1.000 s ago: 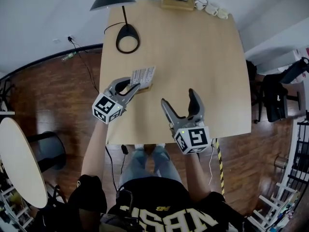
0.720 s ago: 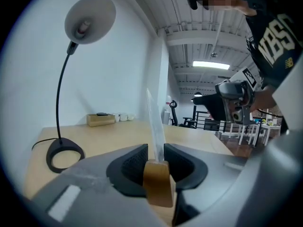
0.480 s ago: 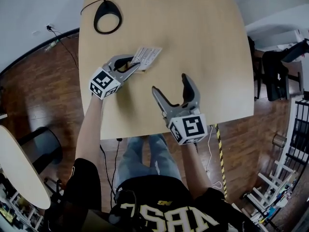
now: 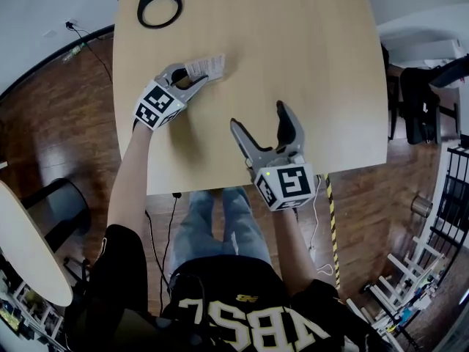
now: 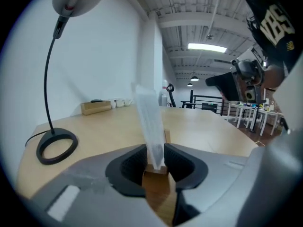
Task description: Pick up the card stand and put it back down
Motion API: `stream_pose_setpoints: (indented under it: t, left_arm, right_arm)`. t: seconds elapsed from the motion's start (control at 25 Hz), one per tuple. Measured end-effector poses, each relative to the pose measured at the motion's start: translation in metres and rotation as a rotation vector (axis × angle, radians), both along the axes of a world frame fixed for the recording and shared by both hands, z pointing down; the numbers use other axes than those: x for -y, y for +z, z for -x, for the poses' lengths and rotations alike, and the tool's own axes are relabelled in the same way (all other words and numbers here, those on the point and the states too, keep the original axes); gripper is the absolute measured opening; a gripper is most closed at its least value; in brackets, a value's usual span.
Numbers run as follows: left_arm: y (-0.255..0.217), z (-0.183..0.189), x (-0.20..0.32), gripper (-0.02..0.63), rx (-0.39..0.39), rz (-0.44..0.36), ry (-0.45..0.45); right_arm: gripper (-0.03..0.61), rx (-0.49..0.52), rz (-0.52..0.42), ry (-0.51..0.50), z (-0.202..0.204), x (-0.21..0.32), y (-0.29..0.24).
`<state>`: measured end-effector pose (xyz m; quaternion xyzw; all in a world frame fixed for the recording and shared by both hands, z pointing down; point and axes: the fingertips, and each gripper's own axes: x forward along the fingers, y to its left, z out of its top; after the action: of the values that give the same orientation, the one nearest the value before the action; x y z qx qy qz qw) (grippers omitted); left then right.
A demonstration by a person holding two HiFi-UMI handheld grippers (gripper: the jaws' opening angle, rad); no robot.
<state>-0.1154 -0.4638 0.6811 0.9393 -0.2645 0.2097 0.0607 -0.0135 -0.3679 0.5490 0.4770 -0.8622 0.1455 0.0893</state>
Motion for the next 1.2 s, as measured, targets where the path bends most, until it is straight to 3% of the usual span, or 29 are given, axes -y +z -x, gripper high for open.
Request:
stream_pose_setpoints:
  t: [0.04, 0.12, 0.2, 0.4, 0.48, 0.64, 0.76, 1.0, 1.2]
  left_arm:
    - [0.0, 0.002, 0.001, 0.126, 0.004, 0.016, -0.028]
    - [-0.003, 0.006, -0.006, 0.221, -0.012, 0.048, -0.087]
    - [-0.014, 0.018, -0.019, 0.276, -0.028, 0.071, -0.161]
    - [-0.069, 0.071, -0.077, 0.293, -0.146, 0.091, -0.405]
    - [-0.098, 0.075, -0.112, 0.293, -0.174, 0.055, -0.435]
    - [-0.169, 0.029, -0.187, 0.305, -0.178, -0.045, -0.326]
    - [-0.225, 0.012, -0.205, 0.318, -0.239, -0.157, -0.34]
    - [-0.302, 0.039, -0.218, 0.321, -0.315, -0.345, -0.467]
    - [-0.329, 0.054, -0.233, 0.347, -0.302, -0.426, -0.502]
  right_arm:
    - [0.436, 0.006, -0.002, 0.002, -0.002, -0.002, -0.001]
    - [0.436, 0.024, 0.0, 0.014, -0.008, -0.007, -0.006]
    - [0.436, 0.049, 0.0, 0.022, -0.009, -0.012, -0.015]
    - [0.436, 0.075, -0.073, -0.019, 0.011, -0.023, -0.057]
    - [0.436, 0.079, -0.102, -0.031, 0.014, -0.035, -0.075]
    - [0.436, 0.091, -0.128, -0.064, 0.018, -0.066, -0.108]
    - [0.436, 0.084, -0.186, -0.091, 0.023, -0.072, -0.133]
    - [0.436, 0.065, -0.281, -0.089, 0.031, -0.091, -0.185]
    - [0.436, 0.049, -0.364, -0.046, 0.025, -0.118, -0.215]
